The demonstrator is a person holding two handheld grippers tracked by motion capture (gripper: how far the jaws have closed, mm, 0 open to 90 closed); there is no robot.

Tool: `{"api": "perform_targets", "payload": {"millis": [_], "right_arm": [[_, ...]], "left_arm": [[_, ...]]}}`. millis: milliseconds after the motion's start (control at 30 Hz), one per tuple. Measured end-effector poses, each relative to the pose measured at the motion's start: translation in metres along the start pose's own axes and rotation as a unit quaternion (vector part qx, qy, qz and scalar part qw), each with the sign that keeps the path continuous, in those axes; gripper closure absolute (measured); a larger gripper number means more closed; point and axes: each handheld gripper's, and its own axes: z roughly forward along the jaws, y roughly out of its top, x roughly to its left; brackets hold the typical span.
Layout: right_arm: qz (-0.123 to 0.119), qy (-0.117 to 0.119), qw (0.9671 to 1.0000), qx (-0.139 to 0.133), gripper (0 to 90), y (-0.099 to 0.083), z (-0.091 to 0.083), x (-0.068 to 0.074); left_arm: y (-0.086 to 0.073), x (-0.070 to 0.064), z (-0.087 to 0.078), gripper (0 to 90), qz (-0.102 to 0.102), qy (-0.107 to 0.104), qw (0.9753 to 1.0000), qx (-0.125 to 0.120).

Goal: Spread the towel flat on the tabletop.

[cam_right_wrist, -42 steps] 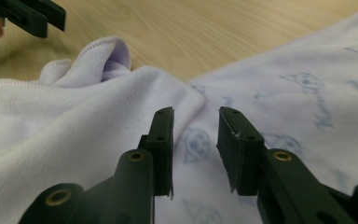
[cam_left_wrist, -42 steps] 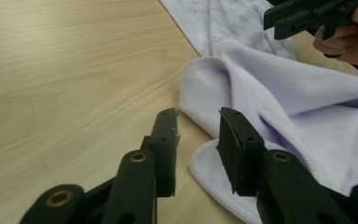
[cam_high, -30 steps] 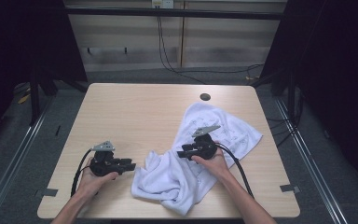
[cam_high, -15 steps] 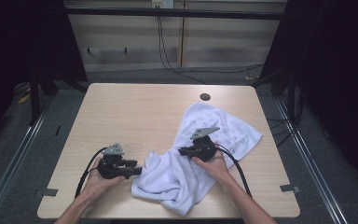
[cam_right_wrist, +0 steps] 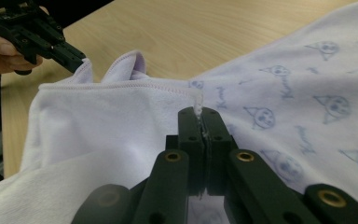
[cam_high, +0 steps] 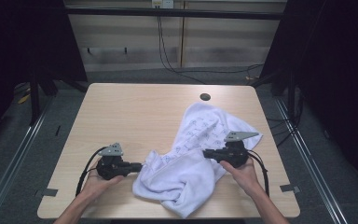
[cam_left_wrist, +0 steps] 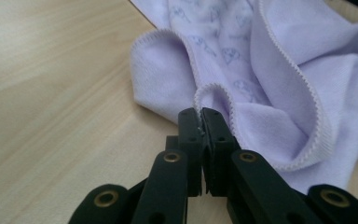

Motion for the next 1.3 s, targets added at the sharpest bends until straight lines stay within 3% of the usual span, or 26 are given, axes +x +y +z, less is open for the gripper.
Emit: {"api": "perform_targets", "payload": {"millis": [33, 100, 167, 200, 267, 300, 333, 367, 433, 567, 600, 633, 700, 733, 767, 800, 833, 867, 900, 933, 967, 1033, 1133, 1300], "right_arm": [[0.005, -0.002, 1.0, -0.006, 88.6, -0.002, -0.007, -0.001], [0.007, -0.006, 0.9999, -0.009, 88.5, -0.003, -0.014, -0.002], [0.017, -0.015, 0.9993, -0.029, 88.5, -0.007, -0.038, -0.004], [0.017, -0.015, 0.9993, -0.029, 88.5, -0.007, -0.038, -0.004], [0.023, -0.03, 0.9982, -0.047, 88.5, -0.011, -0.065, -0.005], [0.023, -0.03, 0.9982, -0.047, 88.5, -0.011, -0.065, -0.005], [0.027, -0.039, 0.9971, -0.06, 88.6, -0.012, -0.082, -0.006], [0.027, -0.039, 0.9971, -0.06, 88.6, -0.012, -0.082, -0.006], [0.03, -0.041, 0.9953, -0.083, 88.6, -0.011, -0.106, -0.006], [0.008, -0.045, 0.9939, -0.1, 88.7, 0.001, -0.125, 0.009], [0.004, -0.039, 0.9936, -0.106, 88.7, 0.004, -0.128, 0.012], [0.002, -0.033, 0.9931, -0.113, 88.7, 0.006, -0.131, 0.016], [-0.005, -0.028, 0.9927, -0.117, 88.7, 0.007, -0.133, 0.02], [-0.016, -0.013, 0.9932, -0.115, 88.6, 0.002, -0.135, 0.03], [-0.016, -0.013, 0.9932, -0.115, 88.6, 0.002, -0.135, 0.03], [-0.021, 0.001, 0.9946, -0.102, 88.6, -0.009, -0.13, 0.036], [-0.021, 0.001, 0.9946, -0.102, 88.6, -0.009, -0.13, 0.036], [-0.014, 0.007, 0.9977, -0.066, 88.7, -0.03, -0.116, 0.041], [-0.014, 0.011, 0.9987, -0.048, 88.6, -0.042, -0.11, 0.044], [-0.012, 0.019, 0.9991, -0.036, 88.6, -0.053, -0.104, 0.046], [-0.012, 0.019, 0.9991, -0.036, 88.6, -0.053, -0.104, 0.046], [-0.006, 0.029, 0.9995, -0.012, 88.6, -0.071, -0.101, 0.052], [-0.012, 0.039, 0.9991, 0.01, 88.5, -0.085, -0.111, 0.063], [-0.028, 0.068, 0.9967, 0.035, 85.8, -0.107, -0.128, 0.083]], "left_arm": [[0.0, 0.0, 0.0, 87.4, 0.0, 0.0, 1.0, 0.0], [0.002, 0.001, -0.01, 87.4, -0.01, -0.003, 0.9996, -0.025], [0.002, -0.001, -0.03, 87.4, -0.011, 0.002, 0.9982, -0.059], [0.002, -0.001, -0.03, 87.4, -0.011, 0.002, 0.9982, -0.059], [0.001, -0.005, -0.049, 87.5, -0.015, 0.014, 0.9962, -0.085], [0.001, -0.005, -0.049, 87.5, -0.015, 0.014, 0.9962, -0.085], [0.003, -0.009, -0.061, 87.6, -0.016, 0.017, 0.9942, -0.105], [0.003, -0.009, -0.061, 87.6, -0.016, 0.017, 0.9942, -0.105], [0.014, -0.019, -0.078, 87.6, -0.004, 0.015, 0.9906, -0.136], [0.032, -0.032, -0.097, 87.6, 0.014, 0.025, 0.9861, -0.164], [0.032, -0.032, -0.097, 87.6, 0.014, 0.025, 0.9861, -0.164], [0.037, -0.036, -0.107, 87.6, 0.019, 0.018, 0.983, -0.182], [0.037, -0.038, -0.111, 87.6, 0.028, 0.01, 0.9831, -0.18], [0.034, -0.042, -0.112, 87.4, 0.043, 0.013, 0.9845, -0.17], [0.031, -0.045, -0.11, 87.3, 0.059, 0.021, 0.9861, -0.154], [0.015, -0.047, -0.097, 87.3, 0.067, 0.015, 0.9901, -0.122], [0.015, -0.047, -0.097, 87.3, 0.067, 0.015, 0.9901, -0.122], [-0.005, -0.046, -0.079, 87.3, 0.045, -0.006, 0.9955, -0.084], [-0.015, -0.047, -0.074, 87.3, 0.043, -0.009, 0.9971, -0.063], [-0.024, -0.049, -0.071, 87.3, 0.036, -0.028, 0.9976, -0.052], [-0.024, -0.049, -0.071, 87.3, 0.036, -0.028, 0.9976, -0.052], [-0.041, -0.061, -0.074, 87.3, 0.039, -0.046, 0.9976, -0.035], [-0.056, -0.076, -0.086, 87.1, 0.053, -0.062, 0.9963, -0.028], [-0.065, -0.099, -0.108, 86.8, 0.099, -0.093, 0.9902, -0.032]]}}
